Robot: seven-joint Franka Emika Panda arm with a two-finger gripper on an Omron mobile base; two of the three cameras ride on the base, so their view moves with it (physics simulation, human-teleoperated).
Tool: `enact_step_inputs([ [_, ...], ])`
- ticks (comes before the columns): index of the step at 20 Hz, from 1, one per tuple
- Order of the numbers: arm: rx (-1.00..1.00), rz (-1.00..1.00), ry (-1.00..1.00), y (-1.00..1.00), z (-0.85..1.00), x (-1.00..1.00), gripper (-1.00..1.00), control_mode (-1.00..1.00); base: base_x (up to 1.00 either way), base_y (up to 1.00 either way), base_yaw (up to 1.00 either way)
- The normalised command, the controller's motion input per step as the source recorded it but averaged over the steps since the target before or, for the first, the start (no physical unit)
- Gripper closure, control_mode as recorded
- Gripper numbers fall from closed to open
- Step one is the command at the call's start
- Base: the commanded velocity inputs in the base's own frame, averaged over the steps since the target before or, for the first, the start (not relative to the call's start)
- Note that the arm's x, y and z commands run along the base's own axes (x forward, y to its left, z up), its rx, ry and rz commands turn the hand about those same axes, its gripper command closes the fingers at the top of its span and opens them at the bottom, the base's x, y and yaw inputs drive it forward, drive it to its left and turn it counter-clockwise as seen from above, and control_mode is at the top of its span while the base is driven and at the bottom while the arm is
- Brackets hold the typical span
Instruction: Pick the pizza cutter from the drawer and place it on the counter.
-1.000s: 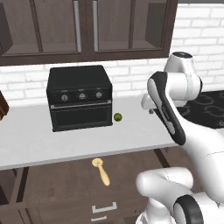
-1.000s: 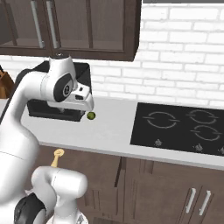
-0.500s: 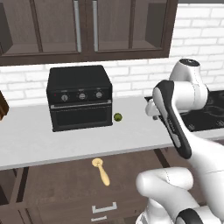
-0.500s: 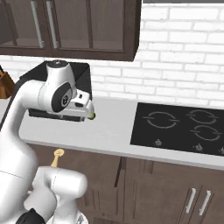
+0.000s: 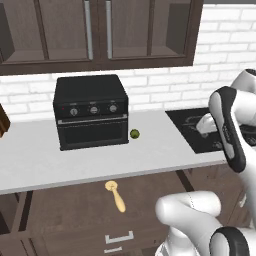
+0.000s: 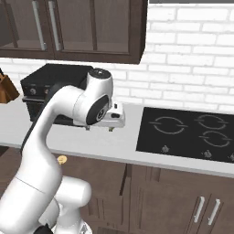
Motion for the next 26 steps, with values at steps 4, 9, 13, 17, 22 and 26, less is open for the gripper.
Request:
enact_step_inputs([
  [4,-0.15,0.00,0.00,0.96,-0.01,-0.38,-1.00,-1.00,0.00,0.00,0.00],
  [9,-0.18,0.00,0.00,0.84,-0.04,-0.24,-1.00,-1.00,0.00,0.00,0.00],
  [13,-0.01,0.00,0.00,0.03,0.00,0.00,-1.00,-1.00,0.00,0.00,0.00],
  [17,0.00,0.00,0.00,0.00,0.00,0.00,-1.00,-1.00,0.00,0.00,0.00],
  [22,0.00,0.00,0.00,-0.02,0.00,0.00,-1.00,1.00,0.00,-0.29,0.04],
  [26,0.00,0.00,0.00,0.00,0.00,0.00,-1.00,1.00,0.00,-1.00,0.10],
])
